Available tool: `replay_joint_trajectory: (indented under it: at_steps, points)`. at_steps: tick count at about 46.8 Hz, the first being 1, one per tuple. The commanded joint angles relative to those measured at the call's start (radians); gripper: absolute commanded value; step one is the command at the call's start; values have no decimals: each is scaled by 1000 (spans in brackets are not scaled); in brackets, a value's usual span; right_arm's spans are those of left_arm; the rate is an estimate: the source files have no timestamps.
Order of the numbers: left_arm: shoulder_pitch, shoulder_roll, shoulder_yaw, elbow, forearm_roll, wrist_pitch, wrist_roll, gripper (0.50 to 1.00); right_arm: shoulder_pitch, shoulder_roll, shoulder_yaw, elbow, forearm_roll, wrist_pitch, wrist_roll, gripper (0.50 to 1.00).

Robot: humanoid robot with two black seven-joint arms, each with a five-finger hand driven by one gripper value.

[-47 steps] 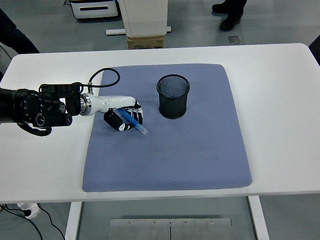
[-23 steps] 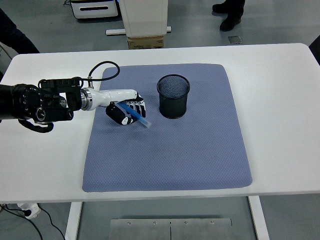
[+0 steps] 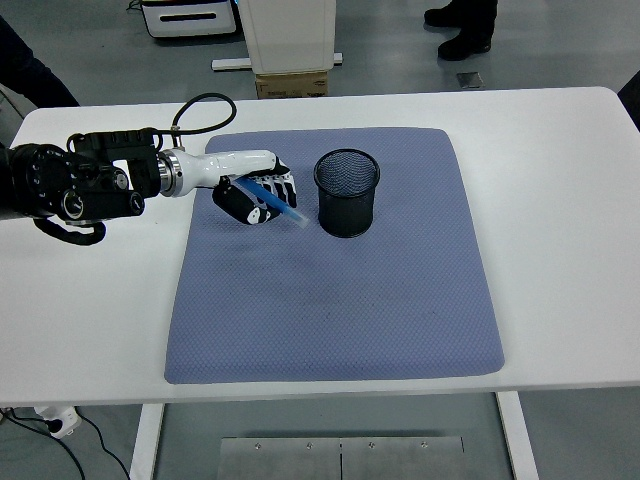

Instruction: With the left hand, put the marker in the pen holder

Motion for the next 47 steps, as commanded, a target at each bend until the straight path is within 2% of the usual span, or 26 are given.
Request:
replay_joint_trajectory:
  at_steps: [1,22,29,39,47]
  points:
    - [-16,2,0,0,0,-9,0,500,0,0,0,0,0,0,0,1000]
    - [-68,12,-11,0,-8,-35,0,500,0,0,0,0,0,0,0,1000]
    - [-86,12,-20,1,-41,-63,0,500,0,0,0,0,0,0,0,1000]
    - [-91,12,-51,1,-64,-66,1,500,0,0,0,0,0,0,0,1000]
    - [-92,11,-75,6,-101,-97,3,500,0,0,0,0,0,0,0,1000]
